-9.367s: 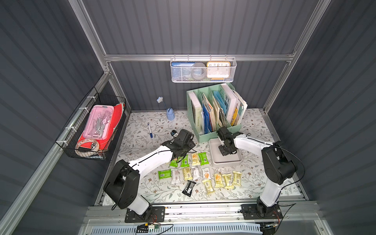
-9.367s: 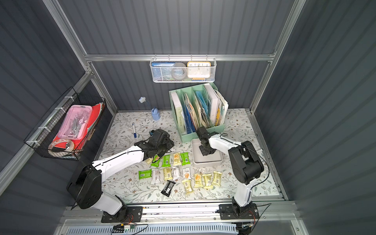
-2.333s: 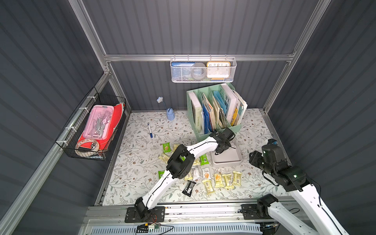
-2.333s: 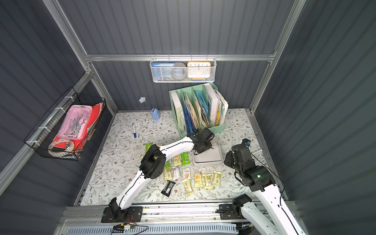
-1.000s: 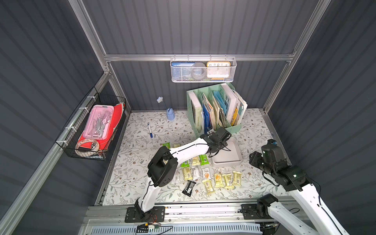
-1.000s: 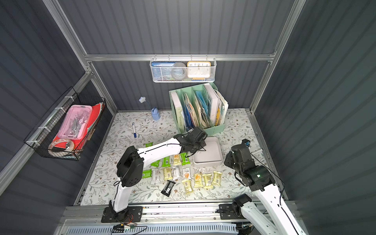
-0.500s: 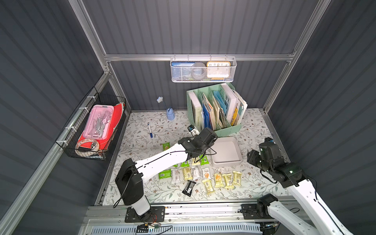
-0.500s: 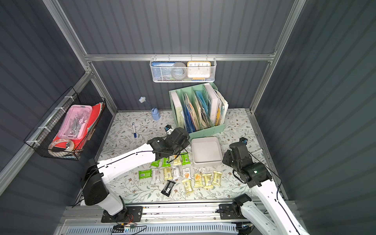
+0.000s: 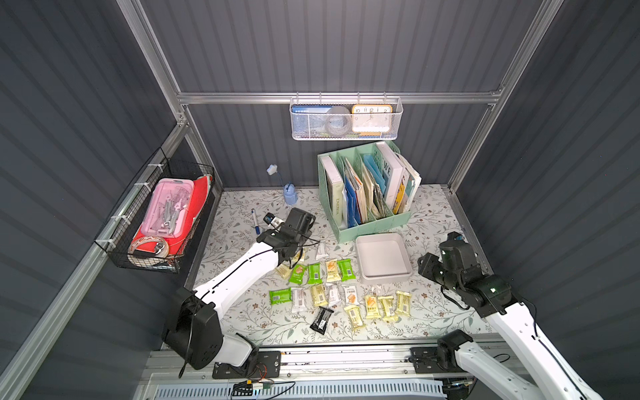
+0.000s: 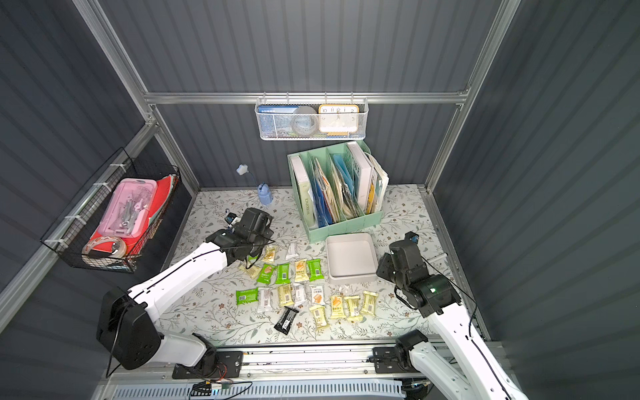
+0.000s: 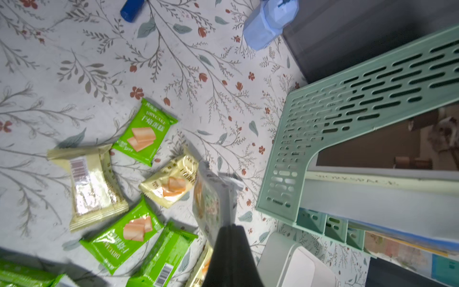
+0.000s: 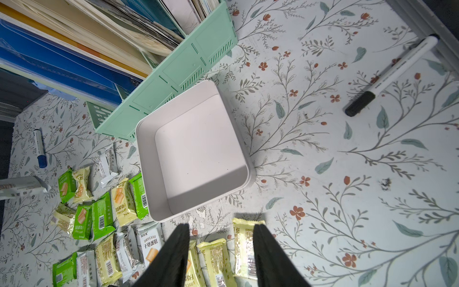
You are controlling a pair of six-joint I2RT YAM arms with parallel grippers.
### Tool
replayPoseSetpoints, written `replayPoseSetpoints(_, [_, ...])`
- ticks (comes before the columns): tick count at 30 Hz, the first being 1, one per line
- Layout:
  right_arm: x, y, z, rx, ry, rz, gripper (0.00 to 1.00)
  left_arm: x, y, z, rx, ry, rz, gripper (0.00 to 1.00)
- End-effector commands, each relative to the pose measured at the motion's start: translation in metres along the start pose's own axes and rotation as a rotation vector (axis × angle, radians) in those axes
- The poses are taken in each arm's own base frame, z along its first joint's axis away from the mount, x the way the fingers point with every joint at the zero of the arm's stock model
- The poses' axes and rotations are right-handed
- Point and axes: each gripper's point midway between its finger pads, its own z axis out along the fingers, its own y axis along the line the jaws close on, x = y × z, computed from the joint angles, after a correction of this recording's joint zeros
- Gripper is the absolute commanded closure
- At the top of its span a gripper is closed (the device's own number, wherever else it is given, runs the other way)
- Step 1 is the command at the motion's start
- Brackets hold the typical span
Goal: Take the cookies out of the storage box
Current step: Place the cookie at the center of the board.
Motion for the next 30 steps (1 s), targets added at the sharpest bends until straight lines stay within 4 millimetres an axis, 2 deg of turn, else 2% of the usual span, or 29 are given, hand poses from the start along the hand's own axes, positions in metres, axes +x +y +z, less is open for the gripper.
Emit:
replayPoseSetpoints(1, [-0.005, 0.004, -0.002, -0.012, -0.013, -0.004, 0.53, -0.008, -0.020, 0.016, 0.071, 0.010, 0.016, 1.00])
replayPoseSetpoints(7, [-0.003, 0.003, 0.000, -0.010, -0.005, -0.003, 0.53, -0.029, -0.041, 0.073, 0.077, -0.041, -0.063, 1.00])
replayPoseSetpoints(12, [-0.005, 0.002, -0.001, -0.007, -0.017, 0.013, 0.54, -0.030, -0.050, 0.118, 0.102, -0.099, -0.180, 1.00])
replayPoseSetpoints(15, [-0.005, 0.002, 0.000, -0.005, -0.015, 0.013, 0.54, -0.026, -0.048, 0.141, 0.103, -0.120, -0.225, 1.00])
replayPoseSetpoints(17, [-0.005, 0.002, 0.000, -0.002, -0.013, 0.012, 0.54, -0.021, -0.036, 0.152, 0.069, -0.129, -0.254, 1.00])
replayPoseSetpoints(21, [-0.002, 0.000, 0.001, 0.006, -0.007, 0.014, 0.54, -0.002, -0.009, 0.162, 0.000, -0.117, -0.324, 1.00])
replayPoseSetpoints(27, [0.002, -0.002, 0.006, 0.011, 0.006, 0.015, 0.54, 0.016, 0.017, 0.153, -0.106, -0.122, -0.344, 1.00])
replayPoseSetpoints(28, [0.002, -0.001, 0.006, 0.011, 0.009, 0.015, 0.54, 0.018, 0.021, 0.151, -0.121, -0.125, -0.345, 0.97])
replayPoseSetpoints(30, [0.002, -0.001, 0.007, 0.009, 0.010, 0.016, 0.54, 0.021, 0.026, 0.147, -0.142, -0.133, -0.347, 0.80])
